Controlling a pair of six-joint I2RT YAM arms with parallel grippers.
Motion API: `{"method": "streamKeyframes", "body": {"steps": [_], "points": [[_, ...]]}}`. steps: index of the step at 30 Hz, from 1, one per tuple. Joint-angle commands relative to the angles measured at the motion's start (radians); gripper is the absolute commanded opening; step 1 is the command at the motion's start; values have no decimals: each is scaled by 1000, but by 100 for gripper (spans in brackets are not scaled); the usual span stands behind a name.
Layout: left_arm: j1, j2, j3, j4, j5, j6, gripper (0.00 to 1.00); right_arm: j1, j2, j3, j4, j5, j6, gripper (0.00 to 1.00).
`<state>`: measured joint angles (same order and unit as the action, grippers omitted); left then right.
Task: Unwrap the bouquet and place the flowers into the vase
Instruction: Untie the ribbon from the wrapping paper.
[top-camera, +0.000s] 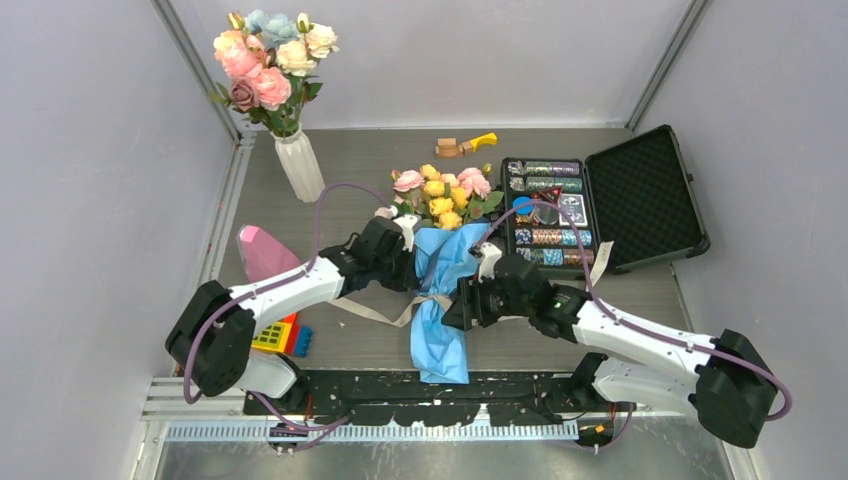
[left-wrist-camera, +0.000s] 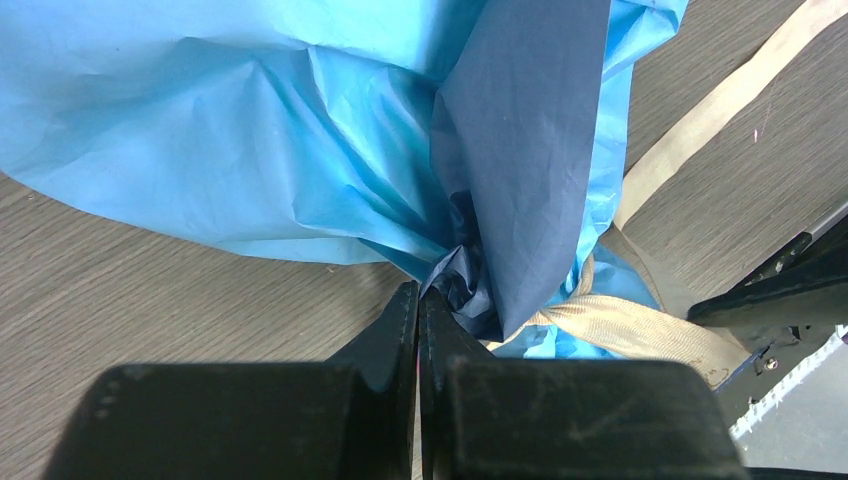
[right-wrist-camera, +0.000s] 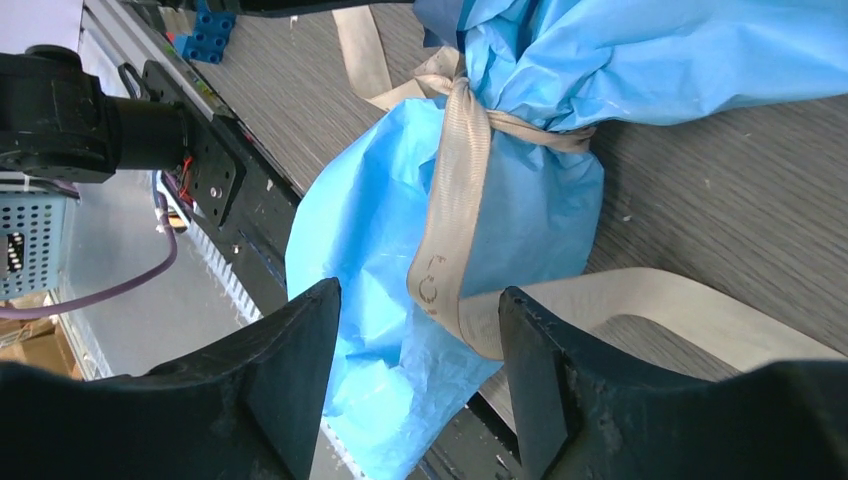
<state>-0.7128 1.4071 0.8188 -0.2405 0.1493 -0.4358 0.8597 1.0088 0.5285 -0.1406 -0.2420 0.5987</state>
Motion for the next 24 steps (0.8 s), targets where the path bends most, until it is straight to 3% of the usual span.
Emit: {"method": "streamKeyframes", "body": {"steps": [1, 3, 5, 6, 8, 16, 24], "points": [[7, -30, 39, 5, -20, 20, 0, -2, 59, 24, 84, -87, 2, 63], [7, -31, 39, 6, -21, 20, 0, -1, 80, 40, 60, -90, -10, 56], [7, -31, 38, 5, -23, 24, 0, -1, 86, 55, 34, -80, -23, 38], [7, -32, 37, 4, -24, 27, 0, -1, 84, 63, 10, -74, -27, 20], [7, -31, 35, 3, -18, 40, 0, -1, 76, 106, -48, -48, -43, 4], [7, -62, 8, 35, 46, 97, 0, -1, 135, 347, -179, 159, -236, 0], [7, -72, -1, 41, 48, 101, 0, -5, 342, 433, -117, 377, -361, 0]]}}
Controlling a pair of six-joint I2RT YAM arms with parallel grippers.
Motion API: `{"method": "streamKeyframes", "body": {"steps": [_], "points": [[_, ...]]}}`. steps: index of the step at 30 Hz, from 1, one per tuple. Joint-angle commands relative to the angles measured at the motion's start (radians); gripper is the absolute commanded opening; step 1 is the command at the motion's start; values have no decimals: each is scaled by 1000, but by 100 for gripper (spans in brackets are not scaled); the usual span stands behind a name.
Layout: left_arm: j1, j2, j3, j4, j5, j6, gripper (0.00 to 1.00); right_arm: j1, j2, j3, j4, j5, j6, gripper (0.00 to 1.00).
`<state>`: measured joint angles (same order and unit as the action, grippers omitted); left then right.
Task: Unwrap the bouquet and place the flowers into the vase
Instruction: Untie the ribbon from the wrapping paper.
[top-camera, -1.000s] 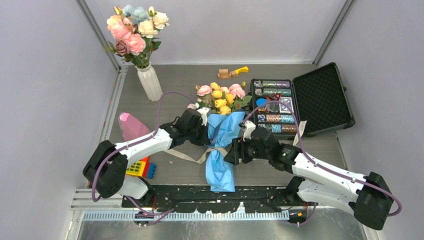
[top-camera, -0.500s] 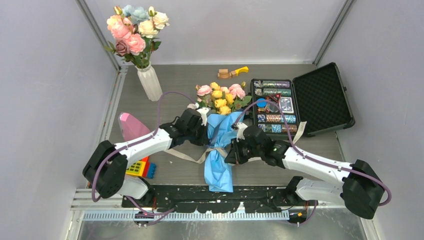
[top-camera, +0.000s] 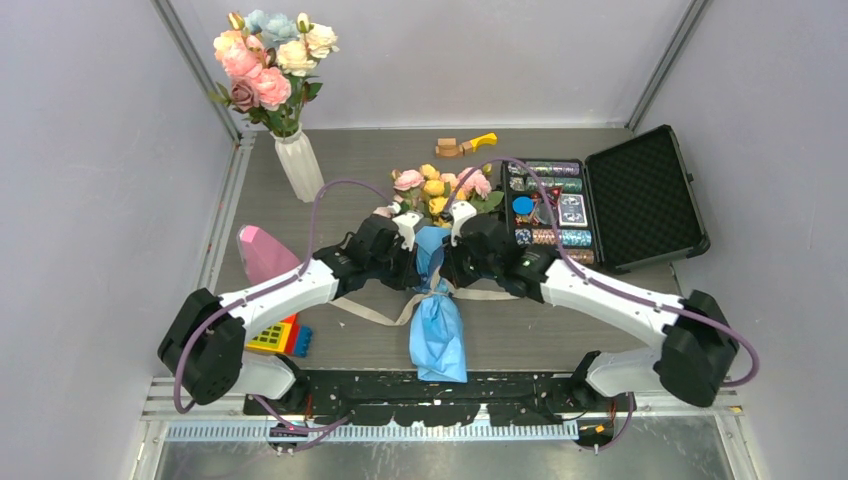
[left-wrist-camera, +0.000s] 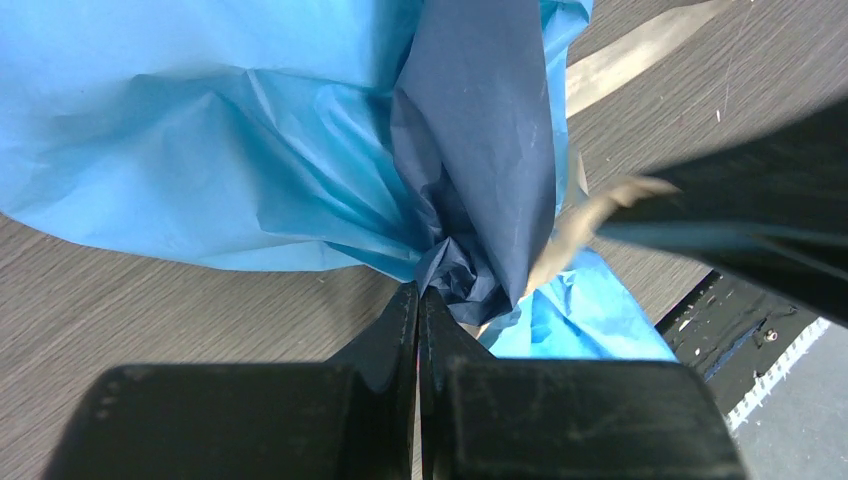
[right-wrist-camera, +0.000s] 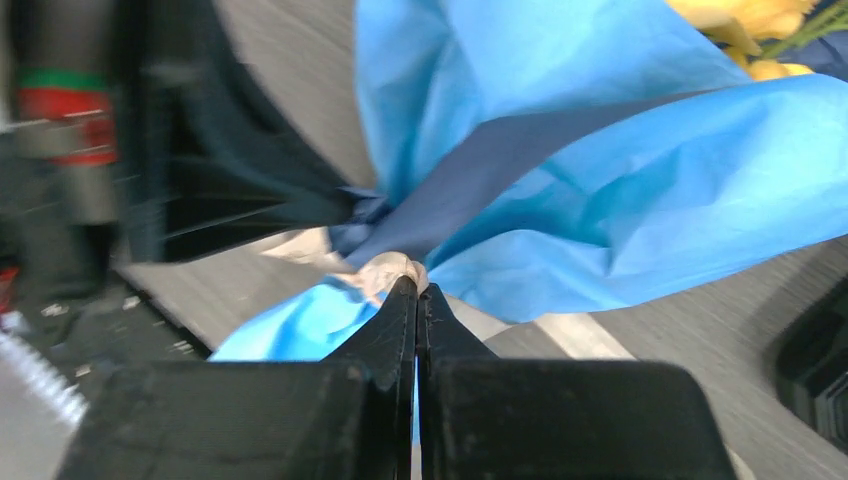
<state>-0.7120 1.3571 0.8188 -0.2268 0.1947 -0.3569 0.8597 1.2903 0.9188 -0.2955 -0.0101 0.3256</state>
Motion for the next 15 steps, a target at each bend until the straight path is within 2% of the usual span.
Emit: {"method": "streamKeyframes", "body": {"steps": [1, 4, 9, 11, 15], "points": [[6, -19, -3, 25, -2, 21, 0, -7, 82, 41, 50, 160, -89, 2], [6, -13, -4, 21, -14, 20, 0, -10, 108, 29, 76, 253, -79, 10], [6, -16, 2, 7, -21, 18, 0, -13, 55, -1, 70, 274, -80, 47], [6, -20, 8, -1, -31, 15, 0, -13, 3, -13, 47, 243, -87, 54], [6, -25, 17, -8, -41, 4, 0, -13, -100, -30, -14, 102, -118, 58]]}}
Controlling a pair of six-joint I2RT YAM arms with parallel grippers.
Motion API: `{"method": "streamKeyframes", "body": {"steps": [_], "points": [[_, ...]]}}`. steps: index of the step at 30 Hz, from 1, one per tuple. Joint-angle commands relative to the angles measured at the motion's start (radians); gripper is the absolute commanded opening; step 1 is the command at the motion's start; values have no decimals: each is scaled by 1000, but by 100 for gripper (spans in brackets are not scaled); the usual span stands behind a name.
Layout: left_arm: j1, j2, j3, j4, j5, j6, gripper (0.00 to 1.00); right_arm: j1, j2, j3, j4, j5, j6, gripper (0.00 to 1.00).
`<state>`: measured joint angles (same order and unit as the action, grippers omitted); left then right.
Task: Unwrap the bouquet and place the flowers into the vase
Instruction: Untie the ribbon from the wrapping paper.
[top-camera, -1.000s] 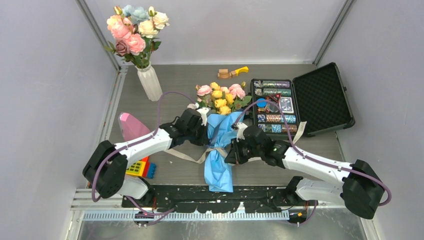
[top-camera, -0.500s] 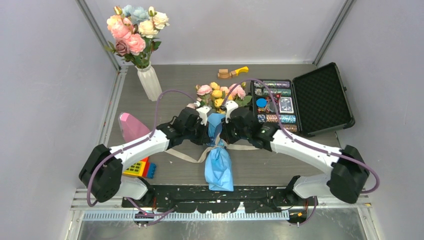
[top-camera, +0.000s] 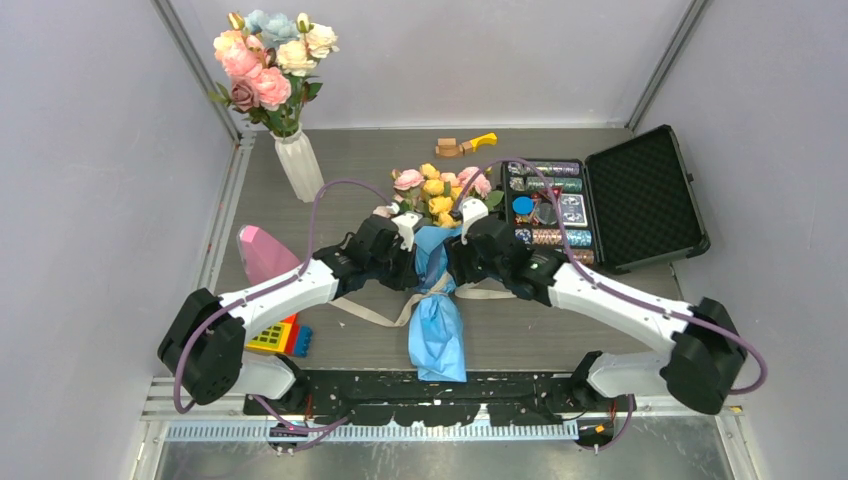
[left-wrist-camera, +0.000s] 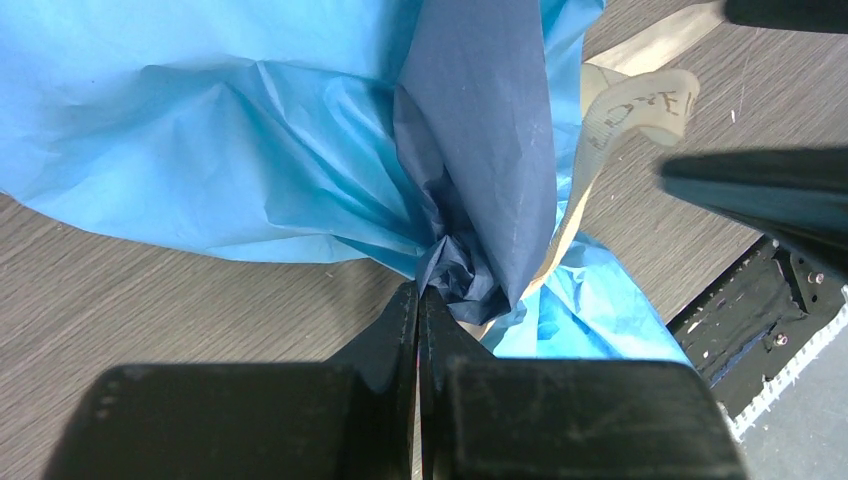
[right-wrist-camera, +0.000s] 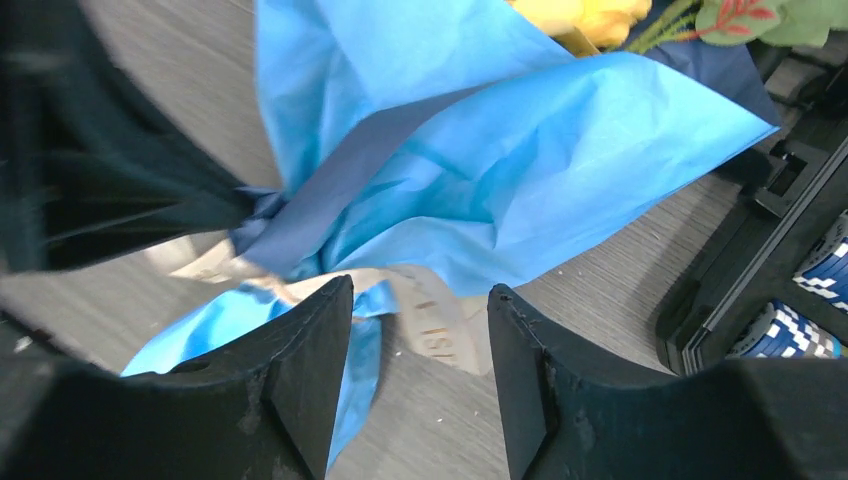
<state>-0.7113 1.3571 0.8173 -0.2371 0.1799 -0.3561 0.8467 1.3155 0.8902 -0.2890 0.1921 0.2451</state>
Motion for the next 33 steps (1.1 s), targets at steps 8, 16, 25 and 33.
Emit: {"method": "streamKeyframes", "body": {"steps": [8, 16, 25, 33], "points": [[6, -7, 31, -5, -32, -23, 0, 9, -182, 19, -84, -428, -32, 47], [8, 3, 36, -3, -18, -32, 0, 43, -41, 22, -34, -434, -81, 41], [8, 9, 46, -16, -9, -34, 0, 43, 57, 33, 8, -397, -138, 41], [9, 11, 46, -21, -7, -32, 0, 44, 87, 36, 41, -360, -154, 41]]}}
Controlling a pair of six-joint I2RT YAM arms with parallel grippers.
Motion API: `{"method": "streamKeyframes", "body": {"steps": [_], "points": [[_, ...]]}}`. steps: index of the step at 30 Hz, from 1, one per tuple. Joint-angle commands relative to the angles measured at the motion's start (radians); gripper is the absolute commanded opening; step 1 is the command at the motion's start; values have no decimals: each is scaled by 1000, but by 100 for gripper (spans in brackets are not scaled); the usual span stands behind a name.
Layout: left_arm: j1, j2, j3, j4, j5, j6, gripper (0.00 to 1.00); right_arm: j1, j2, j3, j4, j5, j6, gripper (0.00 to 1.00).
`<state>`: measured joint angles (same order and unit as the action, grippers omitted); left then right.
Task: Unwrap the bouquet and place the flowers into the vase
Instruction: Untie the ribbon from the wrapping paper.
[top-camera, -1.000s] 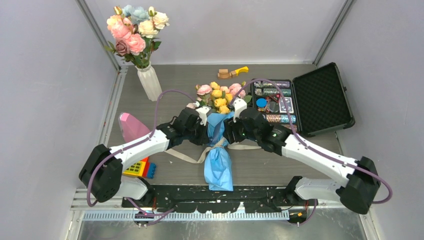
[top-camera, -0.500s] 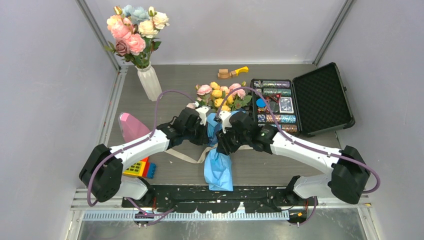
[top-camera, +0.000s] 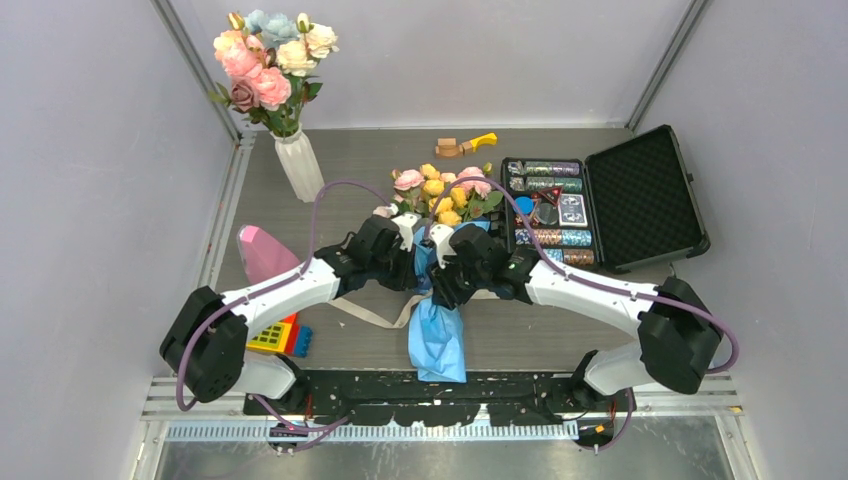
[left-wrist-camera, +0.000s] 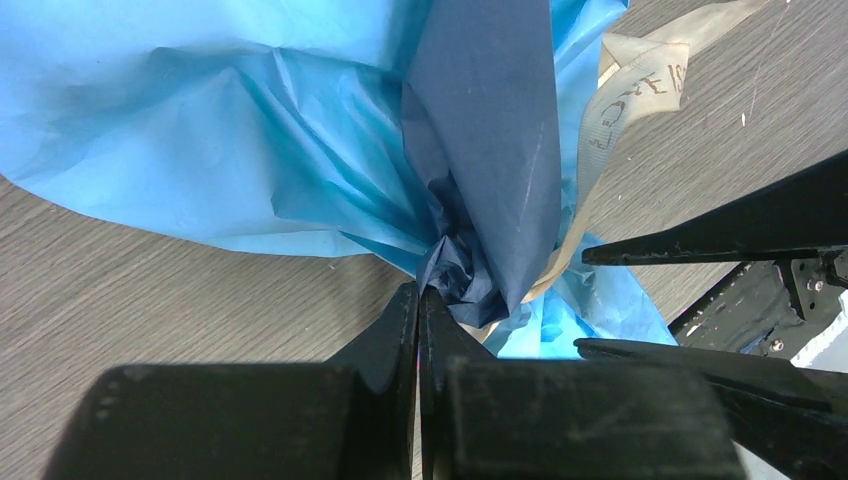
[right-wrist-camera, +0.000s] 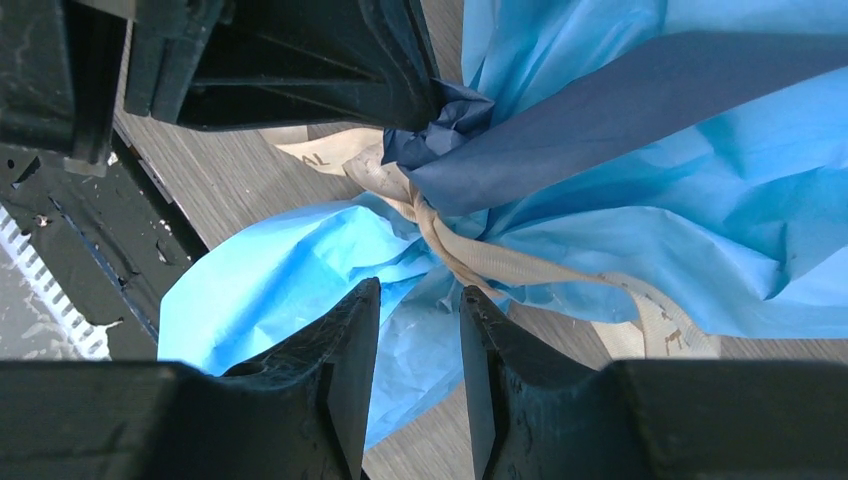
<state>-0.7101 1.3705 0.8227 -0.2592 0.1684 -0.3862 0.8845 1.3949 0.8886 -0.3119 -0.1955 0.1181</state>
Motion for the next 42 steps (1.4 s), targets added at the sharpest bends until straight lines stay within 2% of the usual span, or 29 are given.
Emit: {"method": "streamKeyframes", "body": {"steps": [1, 15, 17, 21, 23, 29, 37, 42], "points": [[9, -4, 41, 2, 5, -2, 0, 7, 14, 38, 67, 35, -28, 41], [9, 6, 43, 3, 13, 3, 0, 20, 61, 21, 134, 128, -51, 38], [9, 9, 43, 5, 15, 3, 0, 22, 61, 11, 151, 149, -52, 34], [9, 13, 41, 4, 9, 3, 0, 24, 44, -15, 184, 178, -41, 10], [9, 14, 37, 1, -1, 3, 0, 25, 20, -36, 199, 190, -31, 2], [23, 15, 20, -3, -25, -2, 0, 26, -60, -123, 240, 243, 12, 0], [51, 14, 4, 10, -21, -14, 0, 42, -228, -285, 305, 415, 128, 0], [54, 20, 4, 15, -15, -13, 0, 42, -254, -340, 324, 477, 196, 0]]}}
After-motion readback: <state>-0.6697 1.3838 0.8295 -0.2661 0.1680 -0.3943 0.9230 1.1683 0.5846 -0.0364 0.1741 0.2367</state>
